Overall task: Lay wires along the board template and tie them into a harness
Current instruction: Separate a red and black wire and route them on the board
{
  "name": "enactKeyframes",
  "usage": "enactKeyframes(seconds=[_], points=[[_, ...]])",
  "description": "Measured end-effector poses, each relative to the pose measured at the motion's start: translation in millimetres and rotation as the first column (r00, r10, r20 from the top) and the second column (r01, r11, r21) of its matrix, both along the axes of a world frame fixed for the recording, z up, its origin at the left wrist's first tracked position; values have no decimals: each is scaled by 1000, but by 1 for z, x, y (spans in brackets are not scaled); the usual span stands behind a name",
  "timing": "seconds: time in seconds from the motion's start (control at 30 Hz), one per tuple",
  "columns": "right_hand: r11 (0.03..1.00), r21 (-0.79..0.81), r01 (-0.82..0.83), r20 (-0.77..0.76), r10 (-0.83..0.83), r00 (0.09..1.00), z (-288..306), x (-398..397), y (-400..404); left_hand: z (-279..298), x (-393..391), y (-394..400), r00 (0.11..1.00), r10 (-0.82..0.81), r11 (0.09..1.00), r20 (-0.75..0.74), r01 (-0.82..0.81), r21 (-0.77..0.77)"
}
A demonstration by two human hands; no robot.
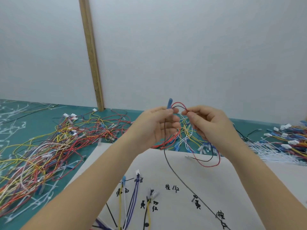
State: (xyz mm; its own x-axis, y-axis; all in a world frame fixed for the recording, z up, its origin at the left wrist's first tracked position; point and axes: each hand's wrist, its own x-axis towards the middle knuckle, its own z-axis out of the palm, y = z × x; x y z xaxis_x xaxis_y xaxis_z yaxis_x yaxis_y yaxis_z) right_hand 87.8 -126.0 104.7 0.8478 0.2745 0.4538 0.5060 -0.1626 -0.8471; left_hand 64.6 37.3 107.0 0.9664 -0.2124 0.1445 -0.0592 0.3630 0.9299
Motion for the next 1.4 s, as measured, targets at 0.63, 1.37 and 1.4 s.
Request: enactKeyframes(seconds=[0.63,1.37,1.4], points=[[758,-646,-90,-20,101,995,-1,-11,9,-8,7,-4,935,202,977,292,-212,3],[930,-359,82,64,-63,996,-10,-3,14,-17,11,-2,912,273,905,307,-351,238],[920,-381,91,75,-68,995,-10,-4,14,-18,11,-6,919,244,925,309,-316,209]])
